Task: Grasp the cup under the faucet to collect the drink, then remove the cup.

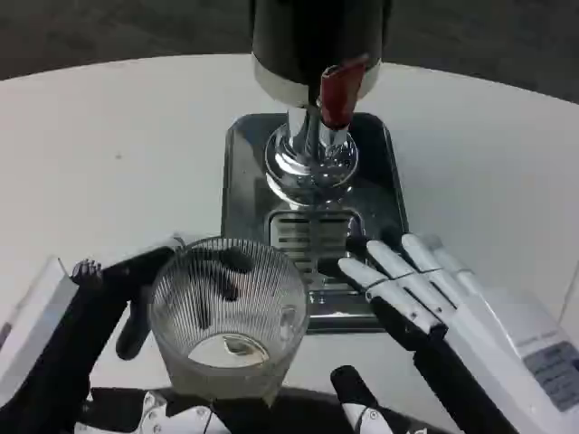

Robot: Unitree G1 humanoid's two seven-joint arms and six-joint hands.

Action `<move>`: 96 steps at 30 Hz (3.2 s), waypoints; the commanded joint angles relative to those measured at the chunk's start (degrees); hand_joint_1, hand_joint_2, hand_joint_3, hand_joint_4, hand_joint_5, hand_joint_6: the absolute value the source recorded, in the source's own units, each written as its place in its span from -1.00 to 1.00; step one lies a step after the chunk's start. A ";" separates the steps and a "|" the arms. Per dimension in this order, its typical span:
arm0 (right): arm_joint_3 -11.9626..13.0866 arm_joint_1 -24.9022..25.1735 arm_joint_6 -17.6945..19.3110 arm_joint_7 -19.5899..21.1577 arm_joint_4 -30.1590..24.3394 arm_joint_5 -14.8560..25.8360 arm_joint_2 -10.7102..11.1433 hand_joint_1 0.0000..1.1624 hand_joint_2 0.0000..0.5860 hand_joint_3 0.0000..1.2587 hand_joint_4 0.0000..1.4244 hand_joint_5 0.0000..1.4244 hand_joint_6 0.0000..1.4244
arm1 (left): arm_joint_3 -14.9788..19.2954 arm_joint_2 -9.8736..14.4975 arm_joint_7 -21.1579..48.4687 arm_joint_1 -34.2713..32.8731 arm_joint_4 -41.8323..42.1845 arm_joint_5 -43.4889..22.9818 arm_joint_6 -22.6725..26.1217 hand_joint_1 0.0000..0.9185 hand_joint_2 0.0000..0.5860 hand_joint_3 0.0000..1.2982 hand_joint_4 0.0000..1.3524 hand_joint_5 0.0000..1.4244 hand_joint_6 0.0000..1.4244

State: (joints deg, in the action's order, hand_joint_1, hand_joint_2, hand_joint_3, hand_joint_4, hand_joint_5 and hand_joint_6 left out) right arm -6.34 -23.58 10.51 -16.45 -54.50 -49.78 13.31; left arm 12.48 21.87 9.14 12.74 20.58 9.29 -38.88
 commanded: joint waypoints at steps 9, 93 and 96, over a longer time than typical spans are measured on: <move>-1.03 -0.92 -0.43 -1.33 -1.68 -1.03 -1.77 -0.34 0.70 -0.74 -0.90 -0.97 -0.98 | -0.44 -0.73 0.07 0.97 1.73 -1.74 -0.18 0.25 -0.59 0.51 0.59 0.68 0.90; 1.52 -16.29 2.79 4.11 -4.88 -5.27 -8.36 -0.33 0.67 -0.72 -0.86 -0.88 -0.92 | -32.63 -2.62 -49.04 -58.01 -81.45 31.94 2.89 0.03 -0.67 -0.05 -0.09 0.21 0.34; 1.48 -16.27 2.65 3.85 -4.86 -5.08 -8.30 -0.33 0.67 -0.72 -0.86 -0.87 -0.92 | -32.62 -2.30 -48.94 -57.89 -81.21 31.50 2.85 -0.12 -0.67 -0.33 -0.31 0.06 0.13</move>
State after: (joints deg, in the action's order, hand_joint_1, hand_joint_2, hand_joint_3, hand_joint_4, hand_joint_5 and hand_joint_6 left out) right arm -4.78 -39.04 12.59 -12.87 -58.91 -54.83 5.05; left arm -19.32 18.79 -40.36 -47.00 -59.98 40.80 -36.83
